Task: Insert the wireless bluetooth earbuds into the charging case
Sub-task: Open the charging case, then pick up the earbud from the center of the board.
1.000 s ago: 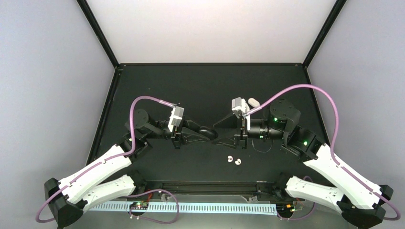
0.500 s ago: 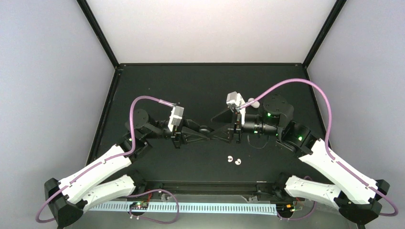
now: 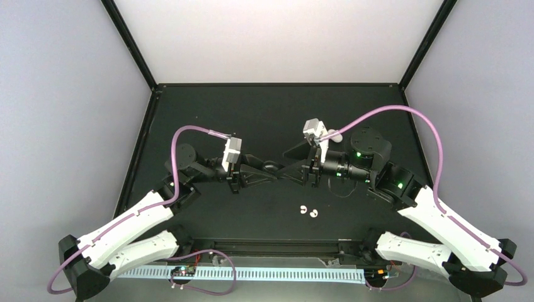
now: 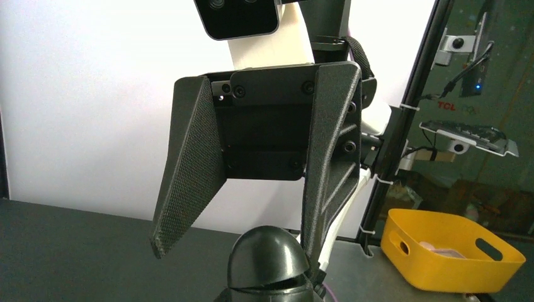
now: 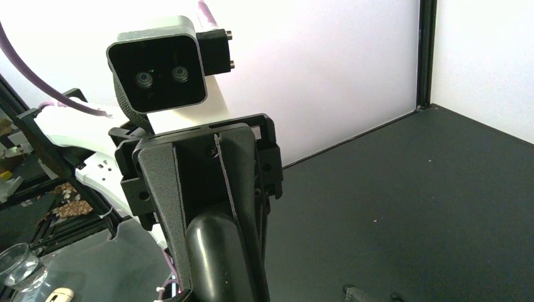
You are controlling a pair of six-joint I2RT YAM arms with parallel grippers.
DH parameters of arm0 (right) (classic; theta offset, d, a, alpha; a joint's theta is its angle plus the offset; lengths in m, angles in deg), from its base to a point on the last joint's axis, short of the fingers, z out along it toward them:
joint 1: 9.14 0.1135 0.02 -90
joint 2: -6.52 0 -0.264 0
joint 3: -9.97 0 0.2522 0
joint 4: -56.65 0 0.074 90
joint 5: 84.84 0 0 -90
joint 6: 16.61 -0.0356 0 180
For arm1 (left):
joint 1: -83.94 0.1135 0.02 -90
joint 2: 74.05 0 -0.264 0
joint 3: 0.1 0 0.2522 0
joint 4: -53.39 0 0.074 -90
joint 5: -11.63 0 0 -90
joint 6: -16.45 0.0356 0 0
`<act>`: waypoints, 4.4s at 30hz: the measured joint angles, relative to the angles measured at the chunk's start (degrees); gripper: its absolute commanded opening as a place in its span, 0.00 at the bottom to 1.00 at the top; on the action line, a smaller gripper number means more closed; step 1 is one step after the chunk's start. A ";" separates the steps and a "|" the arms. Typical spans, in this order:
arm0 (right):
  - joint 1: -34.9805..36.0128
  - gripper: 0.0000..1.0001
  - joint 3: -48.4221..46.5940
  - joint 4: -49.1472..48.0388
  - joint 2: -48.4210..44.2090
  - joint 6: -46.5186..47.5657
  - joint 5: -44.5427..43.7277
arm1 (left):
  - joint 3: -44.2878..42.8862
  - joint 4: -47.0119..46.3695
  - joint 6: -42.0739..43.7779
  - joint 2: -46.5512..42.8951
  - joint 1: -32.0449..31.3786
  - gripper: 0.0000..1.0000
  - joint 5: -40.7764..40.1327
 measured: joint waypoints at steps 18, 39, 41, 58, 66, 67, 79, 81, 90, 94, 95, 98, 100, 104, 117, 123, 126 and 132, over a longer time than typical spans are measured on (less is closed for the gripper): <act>-0.37 0.66 0.02 -0.35 -1.11 -1.99 -5.33 | 1.62 -0.48 0.04 -2.73 -0.07 0.02 0.31; -0.39 0.74 11.61 -3.13 -11.04 -0.17 -17.03 | 10.97 -26.23 -8.20 -8.52 14.82 0.02 -11.13; -0.39 0.74 15.61 -3.82 -10.47 -0.20 -19.10 | 14.03 -32.17 -8.28 -8.74 15.02 0.02 -10.08; -0.39 0.65 19.19 -15.67 21.57 -5.53 -16.90 | 28.94 -27.06 -7.17 -34.88 17.77 0.02 -13.25; -0.39 0.59 12.28 -20.68 37.27 -7.72 -15.50 | 29.81 -35.30 -12.46 -27.10 21.86 0.02 -11.98; -0.39 0.58 11.04 -20.87 39.06 -7.93 -15.39 | 29.83 -35.89 -12.85 -26.25 21.86 0.02 -11.39; -0.46 0.37 -0.83 -21.24 56.87 -11.23 -17.94 | 29.94 -34.95 -11.28 -31.98 22.10 0.02 -7.91; -0.74 0.35 -1.88 -20.70 58.34 -11.67 -18.73 | 29.94 -33.86 -10.78 -31.98 22.10 0.02 -7.50; -2.43 0.31 -5.55 -18.97 62.27 -12.26 -19.28 | 29.94 -31.26 -9.66 -31.98 22.10 0.02 -6.93; -2.43 0.30 -7.10 -18.25 63.58 -12.22 -18.93 | 29.94 -31.10 -9.60 -31.98 22.10 0.02 -6.93; -2.43 0.30 -7.32 -18.12 63.89 -12.20 -18.78 | 29.94 -31.06 -9.57 -31.98 22.10 0.02 -6.93; -2.43 0.28 -7.85 -17.55 64.65 -11.98 -18.29 | 29.94 -31.04 -9.33 -31.98 22.10 0.02 -6.91; -2.43 0.27 -7.85 -16.94 64.98 -11.74 -18.08 | 29.94 -31.01 -9.27 -31.98 22.10 0.02 -6.91; -2.43 0.27 -7.98 -16.83 65.11 -11.37 -17.33 | 29.94 -30.99 -9.25 -31.98 22.10 0.02 -6.93; -1.51 0.23 -7.98 -16.81 65.13 -11.34 -15.56 | 29.94 -31.01 -9.27 -31.78 22.10 0.02 -6.91; -0.92 0.19 -7.98 -16.83 65.13 -11.34 -15.37 | 29.94 -31.32 -9.31 -31.50 22.10 0.02 -6.78; -0.85 0.16 -7.98 -16.92 65.13 -11.34 -15.34 | 29.94 -31.32 -9.33 -31.32 22.12 0.02 -6.69; -0.85 0.08 -7.98 -17.00 65.13 -11.37 -15.26 | 29.94 -31.34 -9.33 -31.32 22.12 0.02 -6.40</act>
